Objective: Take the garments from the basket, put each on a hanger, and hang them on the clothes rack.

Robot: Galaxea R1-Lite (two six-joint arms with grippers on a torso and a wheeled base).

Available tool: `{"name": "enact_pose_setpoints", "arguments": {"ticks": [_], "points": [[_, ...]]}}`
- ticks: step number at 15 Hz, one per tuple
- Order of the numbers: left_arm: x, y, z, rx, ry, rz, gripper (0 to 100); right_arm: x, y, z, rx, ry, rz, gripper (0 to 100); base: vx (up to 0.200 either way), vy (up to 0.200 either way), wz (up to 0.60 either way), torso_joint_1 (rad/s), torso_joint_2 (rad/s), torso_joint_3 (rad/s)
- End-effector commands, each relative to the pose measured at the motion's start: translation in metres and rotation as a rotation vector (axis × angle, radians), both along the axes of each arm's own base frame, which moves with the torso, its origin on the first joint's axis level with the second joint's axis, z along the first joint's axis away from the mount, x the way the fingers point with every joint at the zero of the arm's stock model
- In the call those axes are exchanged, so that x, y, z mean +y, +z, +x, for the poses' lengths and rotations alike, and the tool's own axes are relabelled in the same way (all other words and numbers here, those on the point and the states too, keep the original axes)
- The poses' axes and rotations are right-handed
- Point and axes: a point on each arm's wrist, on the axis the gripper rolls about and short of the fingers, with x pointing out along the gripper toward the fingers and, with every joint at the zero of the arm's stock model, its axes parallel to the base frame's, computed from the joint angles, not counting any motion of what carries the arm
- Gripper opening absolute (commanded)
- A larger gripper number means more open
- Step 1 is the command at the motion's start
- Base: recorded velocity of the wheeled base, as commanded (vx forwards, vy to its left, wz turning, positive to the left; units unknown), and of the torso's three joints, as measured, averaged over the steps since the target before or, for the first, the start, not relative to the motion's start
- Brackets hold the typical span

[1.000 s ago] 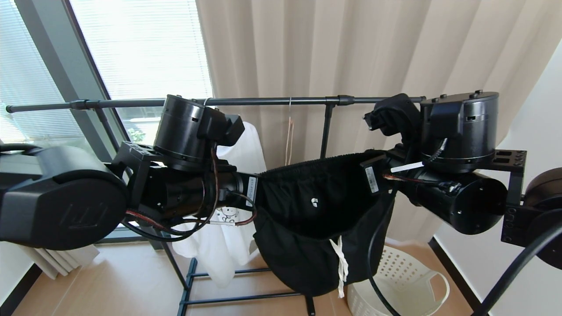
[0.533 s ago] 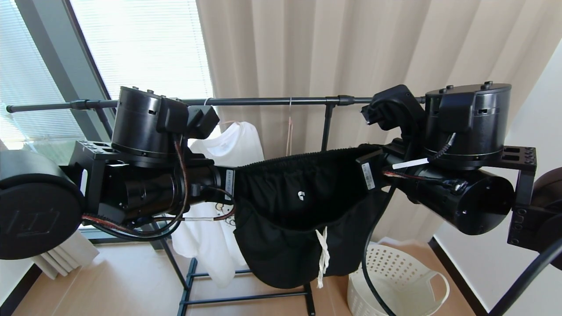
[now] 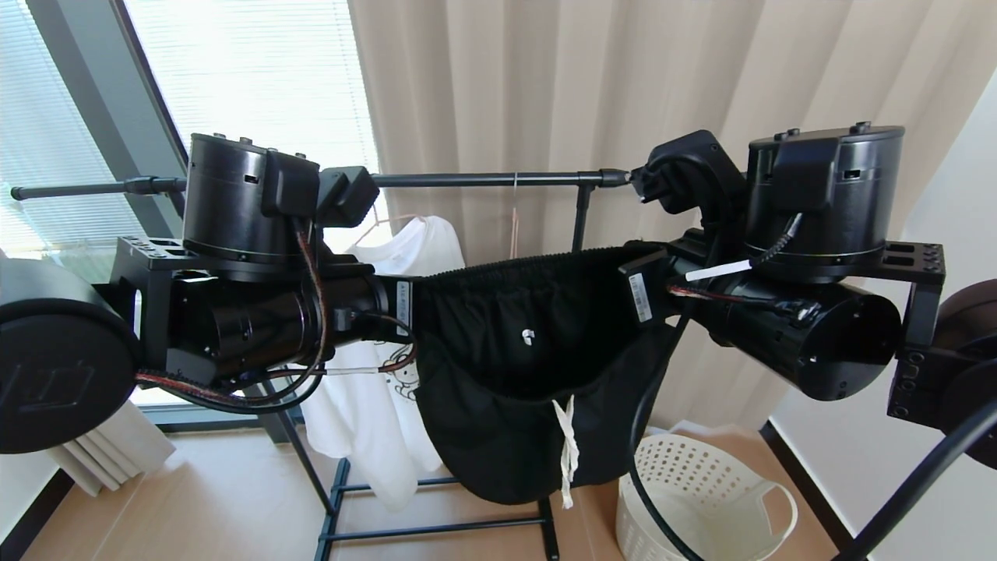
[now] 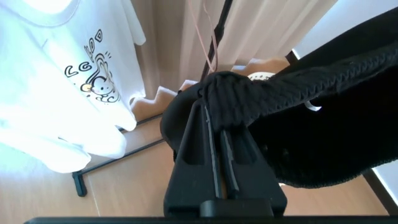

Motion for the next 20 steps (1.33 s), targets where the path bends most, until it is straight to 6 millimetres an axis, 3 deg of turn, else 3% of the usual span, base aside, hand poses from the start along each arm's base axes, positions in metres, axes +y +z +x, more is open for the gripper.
{"name": "enact_pose_setpoints", "arguments": {"ticks": [1, 5, 7, 9, 10, 11, 12, 15, 17, 20], "points": [[0.0, 0.001, 0.0, -0.005, 0.004, -0.002, 0, 0.002, -0.007, 0.007, 0.019, 0.004, -0.013, 0, 0.0, 0.0, 0.0, 0.0, 0.0, 0.0], [-0.011, 0.015, 0.018, -0.048, -0.003, -0.029, 0, -0.012, -0.01, -0.015, 0.084, 0.042, -0.118, 0, 0.0, 0.0, 0.0, 0.0, 0.0, 0.0], [-0.025, 0.023, 0.036, -0.094, -0.024, -0.025, 0, -0.012, -0.01, -0.049, 0.164, 0.15, -0.207, 0, 0.0, 0.0, 0.0, 0.0, 0.0, 0.0], [-0.035, 0.027, 0.048, -0.121, -0.04, -0.019, 0, -0.005, -0.01, -0.069, 0.195, 0.222, -0.242, 0, 0.0, 0.0, 0.0, 0.0, 0.0, 0.0], [-0.04, 0.03, 0.052, -0.131, -0.058, -0.029, 0, 0.003, -0.012, -0.08, 0.202, 0.269, -0.239, 0, 0.0, 0.0, 0.0, 0.0, 0.0, 0.0], [-0.049, 0.035, 0.053, -0.143, -0.122, -0.059, 0, 0.024, -0.017, -0.101, 0.222, 0.346, -0.192, 0, 0.0, 0.0, 0.0, 0.0, 0.0, 0.0], [-0.053, 0.04, 0.054, -0.159, -0.167, -0.086, 0, 0.045, -0.025, -0.107, 0.251, 0.378, -0.16, 0, 0.0, 0.0, 0.0, 0.0, 0.0, 0.0], [-0.058, 0.048, 0.052, -0.209, -0.278, -0.157, 0, 0.099, -0.038, -0.105, 0.329, 0.341, 0.06, 0, 0.0, 0.0, 0.0, 0.0, 0.0, 0.0], [-0.058, 0.05, 0.05, -0.214, -0.322, -0.178, 0, 0.116, -0.036, -0.098, 0.338, 0.305, 0.184, 0, 0.0, 0.0, 0.0, 0.0, 0.0, 0.0], [-0.058, 0.047, 0.05, -0.218, -0.334, -0.186, 0, 0.122, -0.02, -0.095, 0.328, 0.282, 0.349, 0, 0.0, 0.0, 0.0, 0.0, 0.0, 0.0]]}}
